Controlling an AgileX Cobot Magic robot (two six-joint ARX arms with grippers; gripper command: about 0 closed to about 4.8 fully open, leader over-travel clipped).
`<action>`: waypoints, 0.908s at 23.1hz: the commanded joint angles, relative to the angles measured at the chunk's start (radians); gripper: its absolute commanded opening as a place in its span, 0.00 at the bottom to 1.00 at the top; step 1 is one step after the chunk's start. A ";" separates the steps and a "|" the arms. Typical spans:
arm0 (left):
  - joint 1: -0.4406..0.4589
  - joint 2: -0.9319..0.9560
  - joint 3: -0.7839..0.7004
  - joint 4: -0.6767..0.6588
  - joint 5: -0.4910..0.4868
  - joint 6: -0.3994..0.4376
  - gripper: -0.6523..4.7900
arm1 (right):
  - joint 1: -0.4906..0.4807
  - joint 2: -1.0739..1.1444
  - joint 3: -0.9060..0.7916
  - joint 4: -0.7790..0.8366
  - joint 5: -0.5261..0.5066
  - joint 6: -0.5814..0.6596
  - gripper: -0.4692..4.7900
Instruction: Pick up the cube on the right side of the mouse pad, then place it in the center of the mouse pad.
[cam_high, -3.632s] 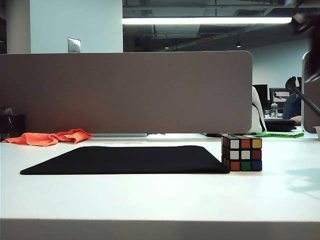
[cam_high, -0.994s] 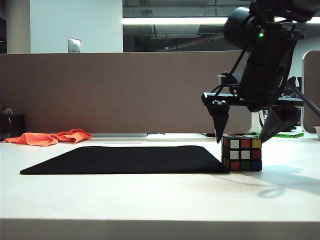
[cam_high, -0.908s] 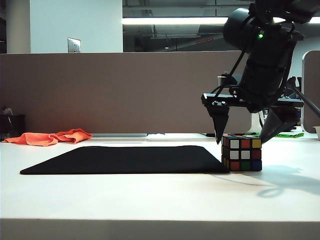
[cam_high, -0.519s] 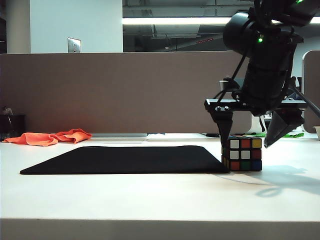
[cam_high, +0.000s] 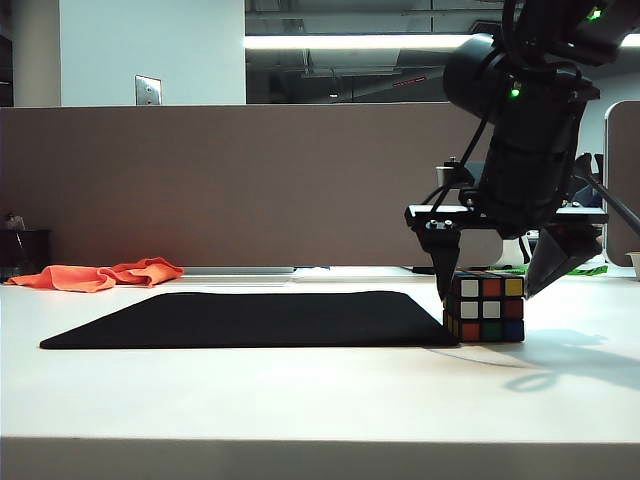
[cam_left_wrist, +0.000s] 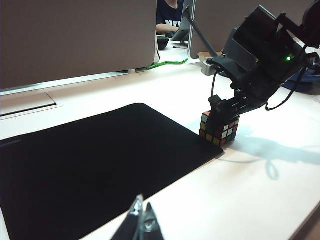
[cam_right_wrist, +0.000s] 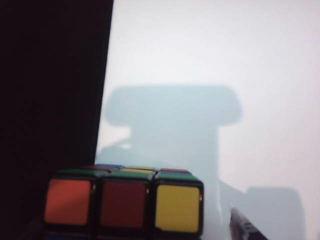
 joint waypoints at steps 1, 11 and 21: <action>-0.001 0.000 0.005 0.013 0.005 -0.003 0.11 | -0.002 0.026 0.003 0.019 0.003 -0.003 1.00; -0.001 0.001 0.005 0.013 0.005 -0.003 0.11 | -0.002 0.048 0.003 0.077 0.002 -0.002 1.00; -0.001 0.001 0.005 0.013 0.005 -0.003 0.11 | -0.003 0.048 0.003 0.065 0.003 -0.002 0.88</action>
